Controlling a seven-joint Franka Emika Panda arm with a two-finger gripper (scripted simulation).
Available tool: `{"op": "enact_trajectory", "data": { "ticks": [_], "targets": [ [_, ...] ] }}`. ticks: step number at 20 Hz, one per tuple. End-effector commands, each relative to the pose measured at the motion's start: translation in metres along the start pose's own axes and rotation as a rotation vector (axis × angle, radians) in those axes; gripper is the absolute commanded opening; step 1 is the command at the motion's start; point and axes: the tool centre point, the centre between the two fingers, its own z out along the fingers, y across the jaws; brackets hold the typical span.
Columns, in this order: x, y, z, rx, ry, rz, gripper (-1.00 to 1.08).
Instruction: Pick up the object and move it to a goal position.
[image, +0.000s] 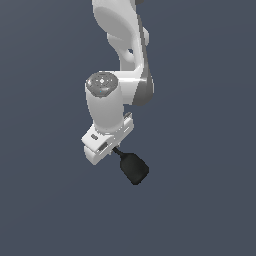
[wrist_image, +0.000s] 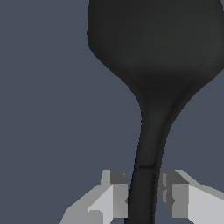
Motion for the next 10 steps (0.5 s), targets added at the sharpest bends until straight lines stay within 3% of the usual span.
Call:
{"op": "enact_trajectory", "data": {
  "ticks": [1,10],
  "targets": [
    [-0.013,0.002,-0.029,-0.002,0.001,0.000,-1.00],
    [-0.060,0.007,-0.131,-0.001,0.003,-0.001,-1.00]
  ]
}}
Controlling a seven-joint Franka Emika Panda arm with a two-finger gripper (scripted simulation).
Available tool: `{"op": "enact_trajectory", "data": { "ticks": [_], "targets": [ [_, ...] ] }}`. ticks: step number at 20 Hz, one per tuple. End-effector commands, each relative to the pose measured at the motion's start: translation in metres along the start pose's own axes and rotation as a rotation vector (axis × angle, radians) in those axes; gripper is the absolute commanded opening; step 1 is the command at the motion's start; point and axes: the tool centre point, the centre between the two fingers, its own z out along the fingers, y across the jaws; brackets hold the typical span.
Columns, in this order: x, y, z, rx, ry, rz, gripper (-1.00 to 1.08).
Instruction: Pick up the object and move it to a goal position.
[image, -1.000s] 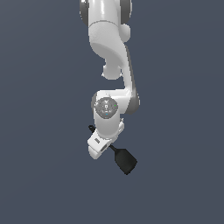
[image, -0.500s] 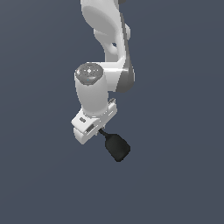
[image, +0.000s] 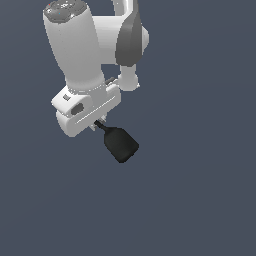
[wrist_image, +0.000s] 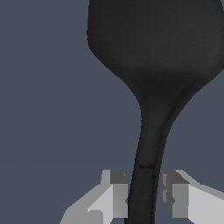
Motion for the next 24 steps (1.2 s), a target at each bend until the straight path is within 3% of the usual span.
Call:
{"op": "enact_trajectory", "data": {
  "ticks": [1,14,24],
  "targets": [
    [-0.013,0.001,-0.029,-0.001,0.002,-0.001,-1.00],
    [-0.074,0.013,-0.163,-0.001,0.002,0.000,-1.00],
    [-0.095,0.020,-0.213,-0.001,0.001,0.001,-1.00]
  ]
}}
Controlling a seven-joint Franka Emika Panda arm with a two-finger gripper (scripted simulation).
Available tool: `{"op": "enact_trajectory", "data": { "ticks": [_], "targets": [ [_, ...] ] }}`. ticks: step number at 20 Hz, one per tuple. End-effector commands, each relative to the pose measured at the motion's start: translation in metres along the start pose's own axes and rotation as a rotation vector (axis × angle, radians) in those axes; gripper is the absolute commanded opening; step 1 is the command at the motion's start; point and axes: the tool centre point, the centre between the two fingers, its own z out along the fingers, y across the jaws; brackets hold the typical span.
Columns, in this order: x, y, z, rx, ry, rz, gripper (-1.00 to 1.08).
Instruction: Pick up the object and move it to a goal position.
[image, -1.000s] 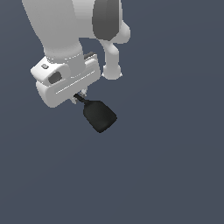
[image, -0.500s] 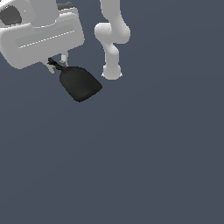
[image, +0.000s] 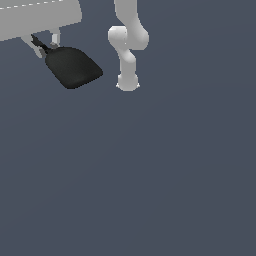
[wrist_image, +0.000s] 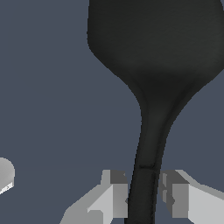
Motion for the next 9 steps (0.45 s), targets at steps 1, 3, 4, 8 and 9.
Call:
{"op": "enact_trajectory", "data": {
  "ticks": [1,3,4,8,9],
  "targets": [
    [-0.0029,0.0010,-0.0080,-0.001,0.000,-0.001,-1.00],
    [-0.0043,0.0017,-0.0112,-0.001,0.000,0.000,-1.00],
    [-0.0046,0.0020,-0.0122,-0.001,0.000,0.000,-1.00],
    [-0.0044,0.0025,-0.0123,-0.001,0.000,0.000,-1.00],
    [-0.0043,0.0026,-0.0121,-0.001,0.000,0.000,-1.00]
  ]
}}
